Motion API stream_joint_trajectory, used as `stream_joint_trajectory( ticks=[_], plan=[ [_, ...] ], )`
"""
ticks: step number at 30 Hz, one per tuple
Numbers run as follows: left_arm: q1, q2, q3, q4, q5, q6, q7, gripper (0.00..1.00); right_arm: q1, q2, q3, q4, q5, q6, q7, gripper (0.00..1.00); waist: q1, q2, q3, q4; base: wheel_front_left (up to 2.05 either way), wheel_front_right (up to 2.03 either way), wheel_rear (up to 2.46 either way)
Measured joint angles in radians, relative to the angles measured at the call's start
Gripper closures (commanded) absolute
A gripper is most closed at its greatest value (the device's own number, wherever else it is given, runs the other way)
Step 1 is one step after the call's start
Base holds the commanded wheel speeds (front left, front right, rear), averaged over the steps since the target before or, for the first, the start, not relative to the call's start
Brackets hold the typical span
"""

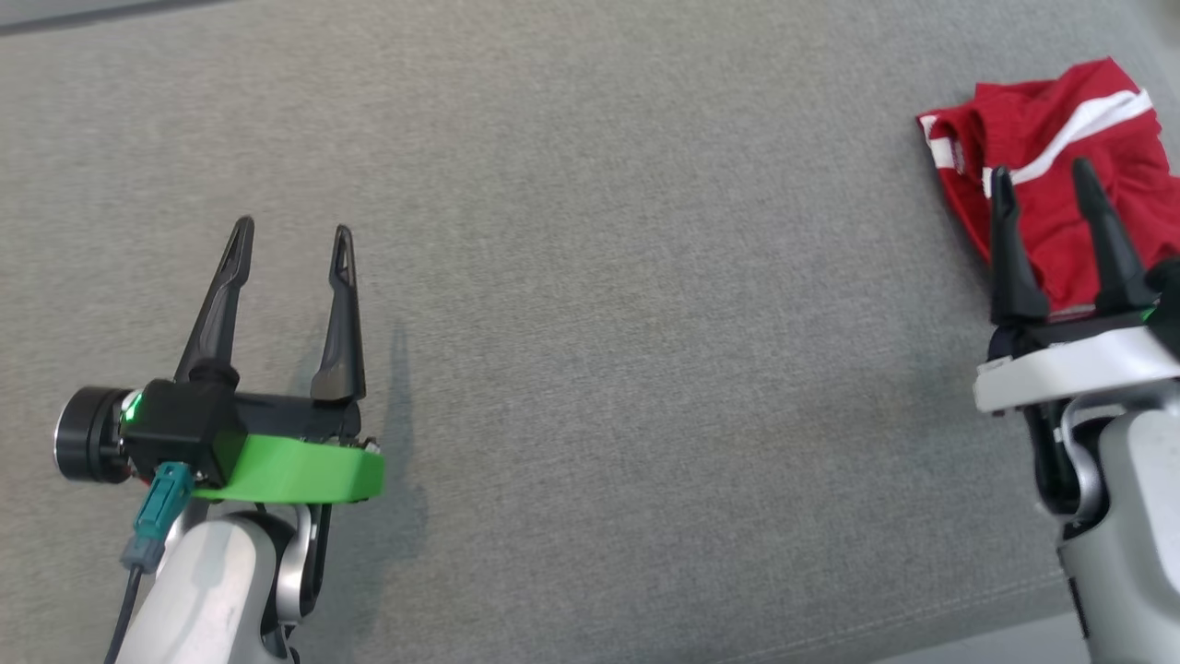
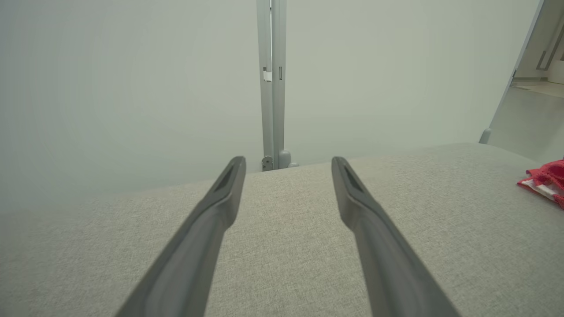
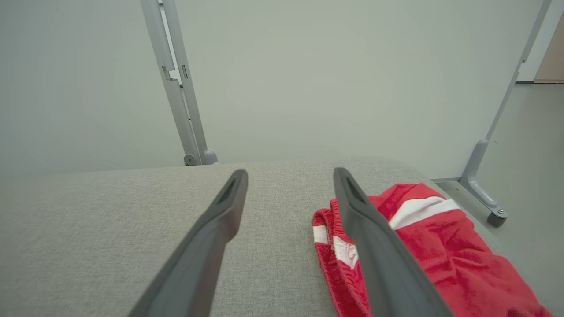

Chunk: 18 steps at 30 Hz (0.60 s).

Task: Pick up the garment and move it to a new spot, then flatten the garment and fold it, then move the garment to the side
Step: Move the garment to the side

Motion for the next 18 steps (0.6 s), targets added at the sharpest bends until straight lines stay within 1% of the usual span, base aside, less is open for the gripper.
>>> stream_joint_trajectory(
  ticks=[3, 8, 12, 18],
  plan=[
    [0.039, 0.003, 0.019, 0.017, -0.017, 0.009, -0.009, 0.0, 0.046, 0.042, 0.013, -0.039, -0.02, 0.0, 0.009, 0.0, 0.0, 0.0, -0.042, 0.039, 0.0, 0.0, 0.0],
    [0.091, 0.004, 0.043, 0.03, -0.046, 0.024, -0.017, 0.0, 0.107, 0.075, 0.03, -0.065, -0.049, 0.0, 0.023, 0.0, 0.0, 0.0, -0.099, 0.08, 0.0, 0.0, 0.0],
    [0.122, 0.003, 0.056, 0.034, -0.058, 0.033, -0.022, 0.0, 0.14, 0.086, 0.03, -0.072, -0.058, 0.0, 0.032, 0.0, 0.0, 0.0, -0.133, 0.101, 0.0, 0.0, 0.0],
    [0.18, 0.002, 0.061, 0.037, -0.076, 0.032, -0.026, 0.0, 0.211, 0.1, 0.029, -0.078, -0.067, 0.0, 0.049, 0.0, 0.0, 0.0, -0.204, 0.133, 0.0, 0.0, 0.0]
  ],
)
